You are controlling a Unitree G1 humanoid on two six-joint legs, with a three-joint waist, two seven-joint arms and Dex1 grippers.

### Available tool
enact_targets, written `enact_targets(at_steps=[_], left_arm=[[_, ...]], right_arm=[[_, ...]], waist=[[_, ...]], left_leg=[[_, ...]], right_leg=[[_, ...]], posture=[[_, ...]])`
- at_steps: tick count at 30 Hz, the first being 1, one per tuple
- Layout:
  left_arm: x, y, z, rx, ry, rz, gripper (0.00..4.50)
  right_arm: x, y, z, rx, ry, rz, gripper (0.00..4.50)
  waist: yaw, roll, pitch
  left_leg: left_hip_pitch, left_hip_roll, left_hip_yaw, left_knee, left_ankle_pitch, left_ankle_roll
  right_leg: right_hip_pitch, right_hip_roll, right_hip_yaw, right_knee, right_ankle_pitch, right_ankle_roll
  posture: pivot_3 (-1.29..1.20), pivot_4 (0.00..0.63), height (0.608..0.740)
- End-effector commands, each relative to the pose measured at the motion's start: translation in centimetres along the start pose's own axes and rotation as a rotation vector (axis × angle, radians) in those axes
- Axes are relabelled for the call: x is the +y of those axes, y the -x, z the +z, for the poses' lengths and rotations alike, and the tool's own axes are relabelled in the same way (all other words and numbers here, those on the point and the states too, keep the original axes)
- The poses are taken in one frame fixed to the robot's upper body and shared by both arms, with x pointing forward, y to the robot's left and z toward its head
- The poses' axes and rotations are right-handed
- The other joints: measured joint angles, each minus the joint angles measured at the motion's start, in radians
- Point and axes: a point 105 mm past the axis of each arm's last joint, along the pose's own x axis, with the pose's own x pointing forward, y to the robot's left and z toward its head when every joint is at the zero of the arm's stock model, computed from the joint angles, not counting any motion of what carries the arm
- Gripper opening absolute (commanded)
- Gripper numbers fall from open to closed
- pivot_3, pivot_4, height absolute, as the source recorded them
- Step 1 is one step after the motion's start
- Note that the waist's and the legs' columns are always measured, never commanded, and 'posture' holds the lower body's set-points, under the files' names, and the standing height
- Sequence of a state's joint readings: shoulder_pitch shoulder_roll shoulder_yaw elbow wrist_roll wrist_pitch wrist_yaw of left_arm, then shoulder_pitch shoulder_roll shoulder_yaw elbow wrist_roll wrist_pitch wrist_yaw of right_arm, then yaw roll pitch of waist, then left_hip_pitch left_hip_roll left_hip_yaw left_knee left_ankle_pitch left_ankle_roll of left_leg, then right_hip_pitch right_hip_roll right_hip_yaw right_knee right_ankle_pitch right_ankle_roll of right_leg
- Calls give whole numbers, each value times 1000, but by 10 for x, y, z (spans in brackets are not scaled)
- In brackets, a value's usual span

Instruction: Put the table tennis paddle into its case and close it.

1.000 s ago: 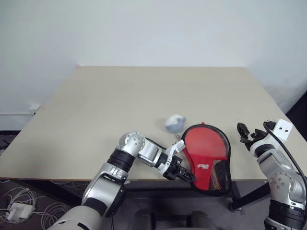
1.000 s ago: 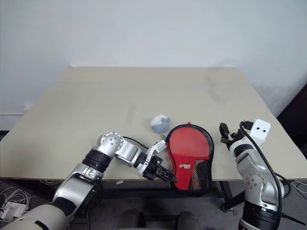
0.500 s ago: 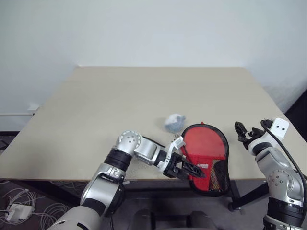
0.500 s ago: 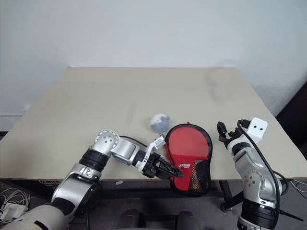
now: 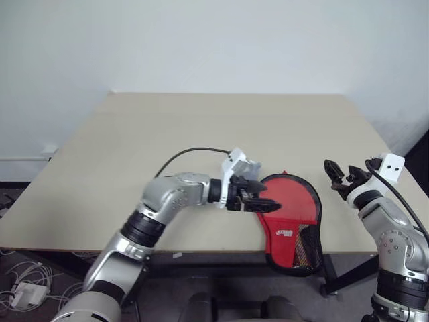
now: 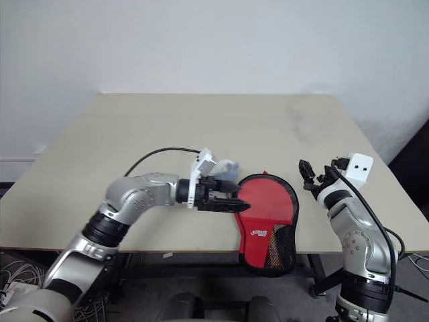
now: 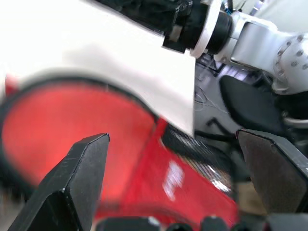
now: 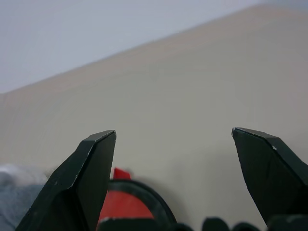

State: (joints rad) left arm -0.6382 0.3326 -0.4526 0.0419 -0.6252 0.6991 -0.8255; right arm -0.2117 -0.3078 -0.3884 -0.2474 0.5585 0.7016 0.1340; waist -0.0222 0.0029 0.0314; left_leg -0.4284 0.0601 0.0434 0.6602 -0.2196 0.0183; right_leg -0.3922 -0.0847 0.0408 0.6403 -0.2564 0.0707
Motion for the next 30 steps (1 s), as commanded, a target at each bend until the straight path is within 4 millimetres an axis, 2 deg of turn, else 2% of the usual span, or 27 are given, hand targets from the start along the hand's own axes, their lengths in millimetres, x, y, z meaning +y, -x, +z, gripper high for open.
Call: enact_targets(at_steps=[1, 4, 7, 11, 16, 30], left_arm=[[1, -25, -22, 30, -164, 12, 4489], [3, -38, -39, 47, -224, 27, 4489], [10, -44, -44, 19, -274, 80, 4489], [17, -45, -59, 45, -354, 123, 4489], [19, -44, -75, 86, -331, 128, 4489], [24, -44, -87, 140, -266, 154, 4489]], right_arm=[[2, -3, 22, -71, 33, 11, 4188], [1, -3, 27, -84, 37, 4, 4188], [-1, -2, 28, -89, 40, -4, 4188], [-2, -1, 25, -82, 42, -10, 4188], [-2, -1, 25, -80, 40, -11, 4188], [8, -12, 30, -82, 50, 40, 4188]], waist=[[0, 0, 0], [0, 0, 0], [0, 0, 0], [0, 0, 0], [0, 0, 0], [1, 0, 0]], left_leg=[[0, 0, 0, 0, 0, 0], [0, 0, 0, 0, 0, 1], [0, 0, 0, 0, 0, 1], [0, 0, 0, 1, 0, 2], [0, 0, 0, 1, 0, 2], [0, 0, 0, 1, 0, 2]], right_leg=[[0, 0, 0, 0, 0, 0], [0, 0, 0, 0, 0, 0], [-1, 0, 1, 0, 0, 0], [0, 0, 1, 0, 0, 1], [0, 0, 0, 0, 1, 3], [1, 0, 0, 1, 1, 3]], posture=[[0, 0, 728], [0, 0, 728], [0, 0, 728], [0, 0, 728], [0, 0, 728], [0, 0, 728]])
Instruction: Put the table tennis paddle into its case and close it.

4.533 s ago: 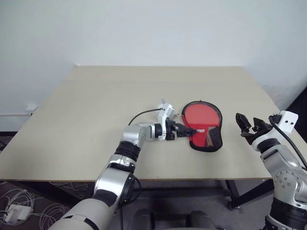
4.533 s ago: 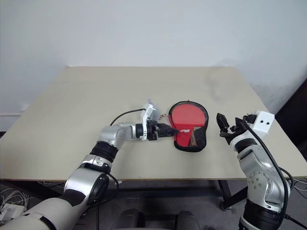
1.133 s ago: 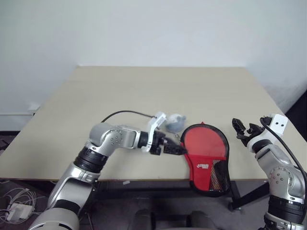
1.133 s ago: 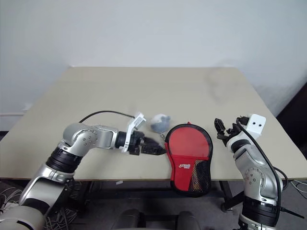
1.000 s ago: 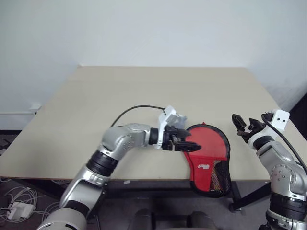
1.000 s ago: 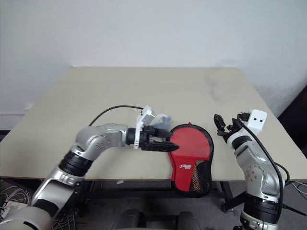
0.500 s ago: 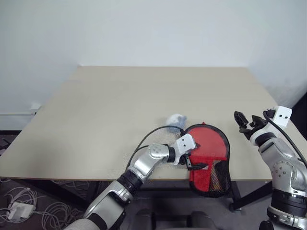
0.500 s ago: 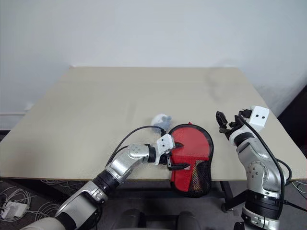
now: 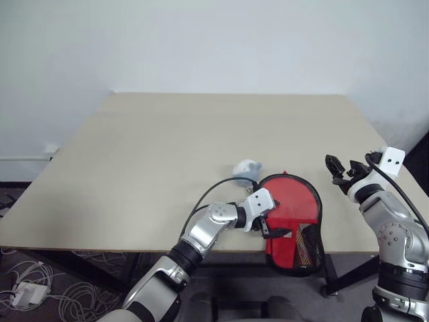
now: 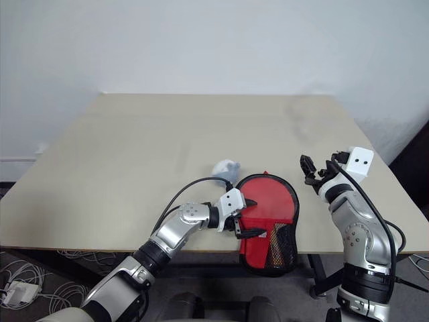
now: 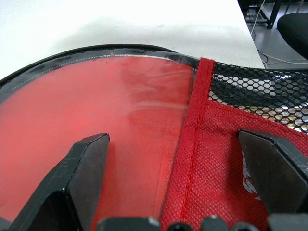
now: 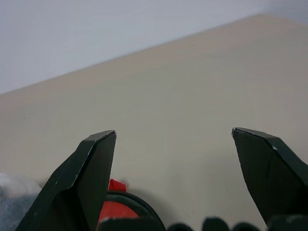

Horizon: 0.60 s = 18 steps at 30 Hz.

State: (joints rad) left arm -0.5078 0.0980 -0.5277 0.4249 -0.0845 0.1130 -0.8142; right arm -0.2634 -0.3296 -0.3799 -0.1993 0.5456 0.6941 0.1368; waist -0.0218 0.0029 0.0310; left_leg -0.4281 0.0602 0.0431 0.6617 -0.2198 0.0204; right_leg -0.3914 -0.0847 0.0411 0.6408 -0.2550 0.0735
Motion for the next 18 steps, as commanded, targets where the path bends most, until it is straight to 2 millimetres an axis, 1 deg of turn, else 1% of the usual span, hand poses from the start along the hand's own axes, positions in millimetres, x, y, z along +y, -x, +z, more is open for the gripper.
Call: enact_targets(at_steps=[1, 3, 6, 8, 11, 13, 14, 16, 18], left_arm=[[-2, 1, -19, 79, 33, 3, 4489], [-3, 0, -20, 88, 40, -3, 4489], [-3, 0, -21, 96, 43, -8, 4489], [-4, -1, -22, 106, 45, -15, 4489], [-4, -2, -22, 107, 42, -19, 4489], [-4, -2, -22, 106, 42, -21, 4489], [-4, -3, -22, 105, 42, -23, 4499], [-4, -3, -21, 107, 41, -26, 4499], [-5, -4, -21, 109, 38, -31, 4499]], right_arm=[[11, -4, 23, -73, 31, 49, 4188], [17, -8, 24, -71, 31, 76, 4188], [37, -20, 25, -50, 27, 161, 4188], [50, -28, 21, -19, 36, 205, 4188], [83, -44, 7, 57, 72, 322, 4188], [101, -49, 4, 81, 91, 387, 4188], [111, -51, 2, 91, 88, 424, 4344], [128, -55, -3, 125, 100, 486, 4344], [141, -58, -11, 158, 123, 532, 4344]], waist=[[0, 0, 0], [0, 0, 0], [-1, 0, 0], [0, 0, -1], [-1, 0, -1], [0, 0, -1], [0, 0, -1], [1, 0, -1], [1, 0, -1]], left_leg=[[0, 0, 0, 0, 0, 0], [0, 0, 0, 0, 0, 0], [0, 0, 0, 0, 0, 0], [1, 0, 0, 0, 0, 0], [1, 0, 0, 0, 0, 0], [1, 0, 0, 0, 0, 0], [0, 0, 0, 0, 0, 0], [0, 0, 0, 1, 0, 0], [0, 0, 0, 1, 0, 0]], right_leg=[[0, 0, 0, 0, 0, 0], [0, 0, 0, 0, 0, 0], [1, 0, 0, 0, 0, 0], [0, 0, 0, 0, 0, 0], [1, 0, 0, 0, 0, 0], [0, 0, 0, 0, 0, 0], [1, 0, 0, 0, 0, 0], [1, 0, 0, 0, 0, 0], [1, 0, -1, 0, 0, 0]], posture=[[0, 0, 728], [0, 0, 728], [0, 0, 728], [0, 0, 728], [0, 0, 728], [0, 0, 728], [0, 0, 728], [0, 0, 728], [0, 0, 728]])
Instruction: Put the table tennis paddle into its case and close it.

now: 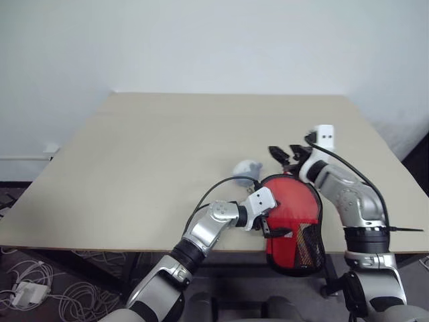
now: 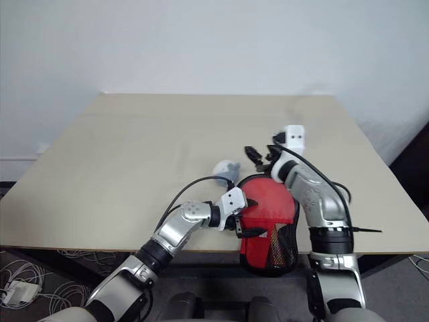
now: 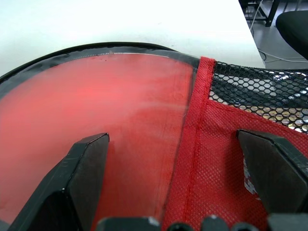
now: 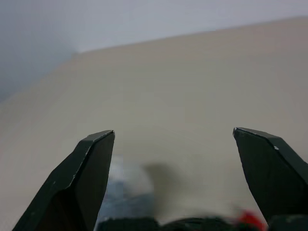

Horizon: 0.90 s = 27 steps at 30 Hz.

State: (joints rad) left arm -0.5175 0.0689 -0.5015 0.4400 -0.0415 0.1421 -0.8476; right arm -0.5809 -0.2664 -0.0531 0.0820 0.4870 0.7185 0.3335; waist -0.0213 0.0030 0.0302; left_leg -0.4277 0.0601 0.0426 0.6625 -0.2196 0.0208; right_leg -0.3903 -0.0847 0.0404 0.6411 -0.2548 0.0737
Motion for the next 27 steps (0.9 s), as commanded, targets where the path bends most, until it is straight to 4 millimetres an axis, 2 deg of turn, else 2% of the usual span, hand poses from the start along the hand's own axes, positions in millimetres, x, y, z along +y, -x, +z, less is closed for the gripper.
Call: enact_targets(at_steps=[1, 4, 10, 16, 19, 24, 27], left_arm=[[-4, -1, -21, 86, 31, -14, 4499], [-5, -2, -21, 85, 29, -16, 4499], [-4, -3, -20, 81, 24, -10, 4499], [-4, -2, -20, 80, 32, -3, 4499], [-4, -3, -20, 81, 35, -3, 4500], [-5, -3, -21, 84, 39, -9, 4500], [-6, -4, -21, 89, 42, -14, 4500]], right_arm=[[17, -15, 9, 20, 45, 80, 4344], [22, -29, -8, 115, -18, 112, 4344], [18, -42, -38, 265, -81, 88, 4344], [22, -44, -39, 292, -100, 115, 4344], [23, -45, -35, 274, -82, 117, 3814], [23, -45, -25, 213, -70, 106, 1991], [15, -46, -15, 152, -82, 68, 1035]], waist=[[0, 0, 0], [0, 0, 0], [0, 0, 0], [0, 0, 0], [0, 0, 0], [0, 0, 0], [0, 0, 0]], left_leg=[[0, 0, 0, 0, 0, 0], [0, 0, 0, 0, 0, 0], [0, 0, 0, 0, 0, 0], [0, 0, 0, 0, 0, 0], [0, 0, 0, 0, 0, 0], [0, 0, 0, 0, 0, 0], [0, 0, 0, 0, 0, 0]], right_leg=[[0, 0, 0, 0, 0, 0], [0, 0, 0, 0, 0, 0], [0, 0, -1, 0, 0, 0], [0, 0, 0, 1, 0, 0], [0, 0, 0, 1, 0, 0], [0, 0, 0, 1, 0, 0], [0, 0, 0, 1, 0, 0]], posture=[[0, 0, 728], [0, 0, 728], [0, 0, 728], [0, 0, 728], [0, 0, 728], [0, 0, 728], [0, 0, 728]])
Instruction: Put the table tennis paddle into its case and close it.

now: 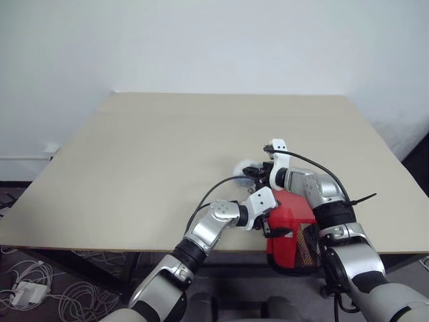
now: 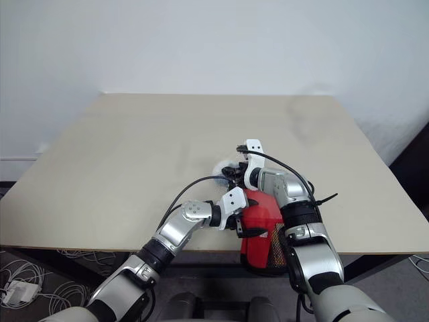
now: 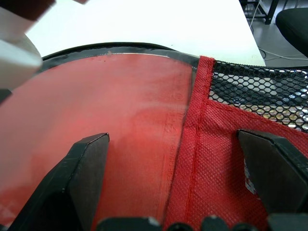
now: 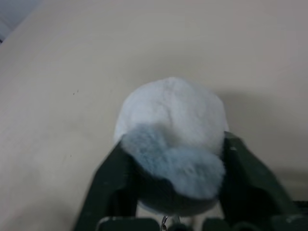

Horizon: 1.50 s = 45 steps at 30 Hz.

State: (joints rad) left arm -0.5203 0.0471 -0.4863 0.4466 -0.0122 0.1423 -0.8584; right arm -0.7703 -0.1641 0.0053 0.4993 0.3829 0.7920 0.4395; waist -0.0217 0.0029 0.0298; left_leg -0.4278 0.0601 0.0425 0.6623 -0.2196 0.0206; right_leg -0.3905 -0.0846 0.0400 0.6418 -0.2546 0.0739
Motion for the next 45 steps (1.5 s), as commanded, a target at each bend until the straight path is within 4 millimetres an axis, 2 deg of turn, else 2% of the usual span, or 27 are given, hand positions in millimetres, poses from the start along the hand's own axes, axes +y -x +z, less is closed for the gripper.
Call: enact_targets(at_steps=[1, 4, 14, 19, 26, 29, 32, 40, 45], left_arm=[[-6, -1, -24, 91, 52, -12, 4500], [-7, -1, -25, 97, 54, -19, 4500], [-6, 1, -26, 111, 59, -30, 4500], [-3, 3, -28, 116, 73, -16, 4500], [0, 5, -28, 119, 84, 1, 4500], [0, 5, -29, 121, 86, 1, 4500], [0, 4, -29, 124, 90, 0, 4500], [-6, 0, -30, 130, 100, -34, 4500], [-9, -1, -31, 135, 101, -53, 4500]], right_arm=[[-2, 9, 41, -171, 25, -36, 768], [-16, 10, 48, -225, 4, -114, 110], [-49, 14, 57, -329, -87, -264, 81], [-81, 26, 60, -382, -153, -390, 81], [-126, 63, 63, -463, -203, -549, 77], [-137, 78, 61, -481, -204, -580, 73], [-151, 104, 52, -504, -210, -615, 73], [-153, 163, 19, -486, -185, -679, 72], [-144, 193, 1, -468, -175, -708, 72]], waist=[[0, 0, 0], [0, 0, 0], [0, 0, 0], [0, 0, 0], [-1, 1, 0], [-1, 1, 0], [2, 1, 0], [1, 4, -2], [3, 4, -2]], left_leg=[[0, 0, 0, 0, 0, 0], [0, 0, 0, 0, 0, 0], [0, 0, 0, 0, 0, 0], [0, 0, 0, 0, 0, 0], [0, 0, 0, 0, 0, 0], [0, 0, 0, 0, 0, 0], [0, 0, 0, 0, 0, 0], [0, -1, 0, 0, 0, 1], [0, -1, -1, 0, 0, 1]], right_leg=[[0, 0, 0, 0, 0, 0], [0, 0, 0, 0, 0, 0], [0, 0, 0, 0, 0, 0], [0, 0, 0, 0, 0, 0], [0, 0, 0, 0, 0, 0], [0, 0, 1, 0, 0, 0], [1, 0, 0, -1, 0, 0], [1, 0, 1, -1, 0, 0], [1, 0, 1, -1, 0, 0]], posture=[[0, 0, 728], [0, 0, 728], [0, 0, 728], [0, 0, 728], [0, 0, 728], [0, 0, 728], [0, 0, 728], [0, 0, 728], [0, 0, 728]])
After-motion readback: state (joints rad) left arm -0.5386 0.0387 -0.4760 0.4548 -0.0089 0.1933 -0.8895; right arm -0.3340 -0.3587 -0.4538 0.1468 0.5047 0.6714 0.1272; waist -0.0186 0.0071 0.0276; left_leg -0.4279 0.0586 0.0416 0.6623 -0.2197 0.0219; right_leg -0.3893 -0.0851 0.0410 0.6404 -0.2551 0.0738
